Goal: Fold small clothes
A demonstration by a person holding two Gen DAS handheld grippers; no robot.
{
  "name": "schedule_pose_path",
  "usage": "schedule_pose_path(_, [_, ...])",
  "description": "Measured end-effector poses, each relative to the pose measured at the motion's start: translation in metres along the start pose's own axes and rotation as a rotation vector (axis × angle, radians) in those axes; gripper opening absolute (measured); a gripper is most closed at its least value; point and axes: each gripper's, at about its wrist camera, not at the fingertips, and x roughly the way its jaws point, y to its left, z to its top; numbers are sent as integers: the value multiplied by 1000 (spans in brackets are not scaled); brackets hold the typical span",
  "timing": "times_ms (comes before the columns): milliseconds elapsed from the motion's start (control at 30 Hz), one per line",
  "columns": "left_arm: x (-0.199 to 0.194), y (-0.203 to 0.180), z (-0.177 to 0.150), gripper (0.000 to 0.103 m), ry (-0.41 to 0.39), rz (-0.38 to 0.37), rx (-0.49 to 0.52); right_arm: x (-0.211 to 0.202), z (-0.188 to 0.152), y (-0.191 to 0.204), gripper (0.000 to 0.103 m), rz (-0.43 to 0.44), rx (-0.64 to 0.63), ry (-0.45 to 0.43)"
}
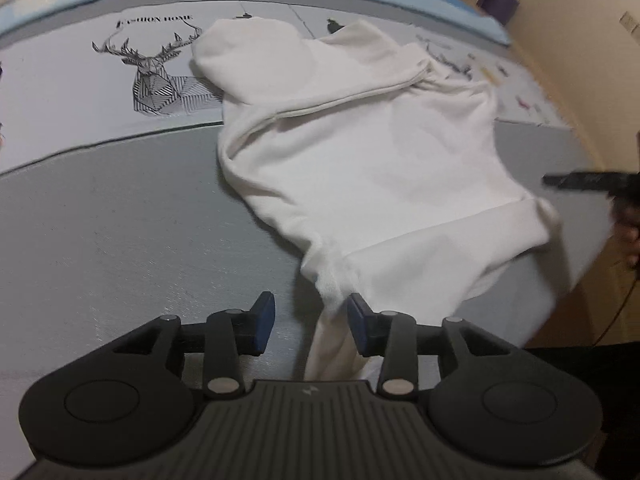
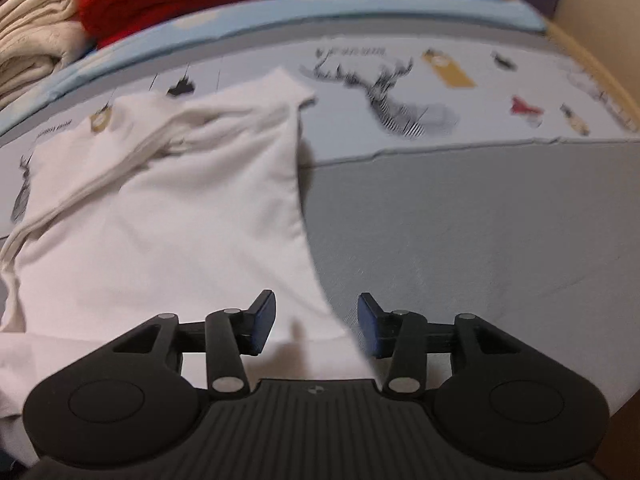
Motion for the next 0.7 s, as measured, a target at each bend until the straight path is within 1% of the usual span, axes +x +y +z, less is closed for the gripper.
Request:
schedule_pose_path(67, [0,3,-3,46,-5,-18,-4,6,-2,-12,47,14,40,24])
schedule_pose_path(167, [5,4,-8,46,8,-49,-3,7,-10,-31,47,40,105,45])
schedule_pose_path(267, [15,2,-15,46,29,-65,1,5,-24,-42,47,120,130,69])
schedule_pose_path(333, [23,-2,-20,46,48,-85,16,5,-33,-45,47,151,118,84])
schedule_pose_path(400, [25,-4,-23,46,47,-102,17,8,-40,-44,47,156,100,89])
schedule_pose_path(500, [20,-7,-26,46,17,-153,7,14,-48,-41,47,125,77,90])
schedule_pose_path(567, [19,-9,-27,46,6,-140,18,13,-50,-40,47,119,71,75])
schedule_pose_path(600, [22,-11,-28,46,12,-116,29,13,-50,-41,47,110,75,59])
schedule_pose_path(633, [27,-12,-29,44,26,-86,41,12,-50,-42,46,101,78,45])
schedule_pose_path(667, [32,-12,-30,33,37,-57,52,12,-51,-42,43,99,81,36])
schedule_pose_path(700, [34,-11,-30,23,44,-44,60,13,-51,-42,31,107,86,29])
